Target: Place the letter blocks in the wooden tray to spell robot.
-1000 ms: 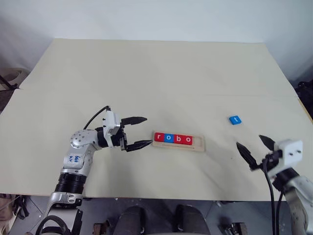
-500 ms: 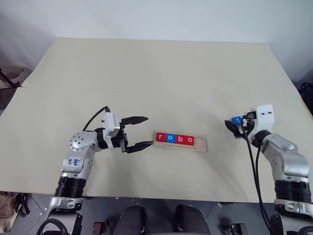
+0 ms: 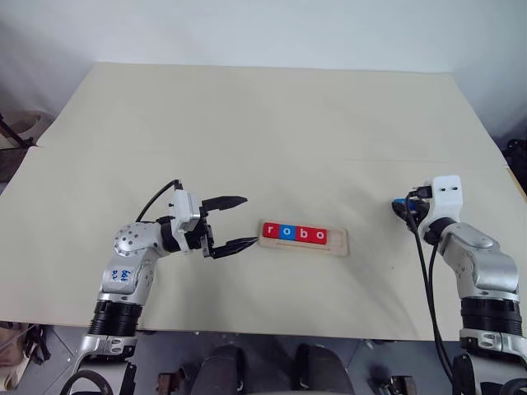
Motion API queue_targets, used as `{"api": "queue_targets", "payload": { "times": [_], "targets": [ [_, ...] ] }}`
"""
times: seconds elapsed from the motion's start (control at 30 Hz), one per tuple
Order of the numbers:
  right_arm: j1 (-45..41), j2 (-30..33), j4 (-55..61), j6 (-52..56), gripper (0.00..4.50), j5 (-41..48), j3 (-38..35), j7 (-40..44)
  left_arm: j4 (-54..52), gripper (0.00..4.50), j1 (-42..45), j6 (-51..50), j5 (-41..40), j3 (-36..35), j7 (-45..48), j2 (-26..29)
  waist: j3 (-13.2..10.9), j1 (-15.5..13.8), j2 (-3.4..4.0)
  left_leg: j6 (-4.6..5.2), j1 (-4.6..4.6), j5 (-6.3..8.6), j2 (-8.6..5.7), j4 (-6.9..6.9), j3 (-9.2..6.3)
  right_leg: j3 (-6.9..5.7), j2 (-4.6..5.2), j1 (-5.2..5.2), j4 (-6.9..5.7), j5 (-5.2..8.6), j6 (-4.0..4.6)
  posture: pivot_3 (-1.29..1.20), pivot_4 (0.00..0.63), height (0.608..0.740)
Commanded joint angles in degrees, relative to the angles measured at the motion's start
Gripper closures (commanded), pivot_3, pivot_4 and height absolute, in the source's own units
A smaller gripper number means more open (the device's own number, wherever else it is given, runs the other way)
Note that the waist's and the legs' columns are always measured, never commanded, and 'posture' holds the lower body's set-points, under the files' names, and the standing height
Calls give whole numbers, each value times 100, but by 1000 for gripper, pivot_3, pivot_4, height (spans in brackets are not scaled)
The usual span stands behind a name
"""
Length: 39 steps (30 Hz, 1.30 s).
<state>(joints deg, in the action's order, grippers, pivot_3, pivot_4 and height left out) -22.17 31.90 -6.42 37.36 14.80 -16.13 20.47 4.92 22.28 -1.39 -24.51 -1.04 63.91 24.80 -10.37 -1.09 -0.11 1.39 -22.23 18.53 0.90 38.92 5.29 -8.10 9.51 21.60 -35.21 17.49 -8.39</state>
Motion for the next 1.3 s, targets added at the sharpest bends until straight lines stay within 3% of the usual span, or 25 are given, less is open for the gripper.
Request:
{"api": "queue_targets", "payload": {
  "times": [0.03,0.23,0.4,0.67,0.7,0.77,0.93,1.03,1.13,1.2,1.3],
  "targets": [
    [210,55,929,469,3036,201,-305,-174,-89,0,110,24,-87,19,53,-22,0,5,0,0,0,0,0,0,0,0,0,0,0,0,0,0,150,740],
    [950,-197,2693,1648,3036,595,-822,-614,101,0,238,2,-88,108,206,-61,-1,-22,1,0,-5,0,0,-1,-3,-4,0,1,5,0,0,0,150,740],
    [1652,-932,4003,2277,3036,833,-1050,-1142,190,0,261,-64,-113,185,354,-86,0,-22,2,-1,-4,1,1,-6,-2,-2,-2,5,3,0,0,0,150,740],
    [2202,-1667,4522,2349,3036,840,-802,-1478,316,0,326,-63,-98,178,517,-87,0,-5,3,1,-4,2,-1,-7,1,4,-2,8,2,0,0,0,150,740],
    [2207,-1647,4496,2326,2286,860,-798,-1434,329,0,329,-59,-99,164,540,-74,0,-6,3,1,-4,2,-1,-7,1,5,-2,9,2,0,0,0,150,740],
    [2172,-1596,4448,2279,1682,890,-830,-1370,354,0,327,-38,-93,144,573,-48,0,-7,3,2,-4,3,-2,-7,1,6,-2,11,1,0,0,0,150,740],
    [1975,-824,4178,2129,27,1153,-1008,-596,359,0,287,37,-67,84,541,-14,0,-8,3,4,-5,4,-1,-7,2,8,-2,12,2,0,0,0,150,740],
    [2089,378,3764,1461,27,1165,-842,717,309,0,218,75,-70,43,484,0,-1,-14,4,11,-5,8,-3,-6,4,10,-2,11,7,0,-1,0,150,740],
    [2313,1443,3121,-93,27,899,-508,2373,256,0,149,100,-69,13,441,13,-2,-10,2,15,-4,11,-3,-9,6,13,-3,8,16,-1,-2,0,150,740],
    [2367,1847,2632,-871,27,856,-364,3224,235,0,126,108,-72,8,425,21,-3,-11,0,15,-2,10,-3,-11,6,11,-5,4,18,-1,-2,0,150,740],
    [1962,2200,1563,-1553,27,597,-24,3791,224,0,125,125,-80,4,423,29,-5,-11,-3,15,1,10,-3,-2,7,12,-5,-1,17,-3,-5,0,150,740]
  ]
}}
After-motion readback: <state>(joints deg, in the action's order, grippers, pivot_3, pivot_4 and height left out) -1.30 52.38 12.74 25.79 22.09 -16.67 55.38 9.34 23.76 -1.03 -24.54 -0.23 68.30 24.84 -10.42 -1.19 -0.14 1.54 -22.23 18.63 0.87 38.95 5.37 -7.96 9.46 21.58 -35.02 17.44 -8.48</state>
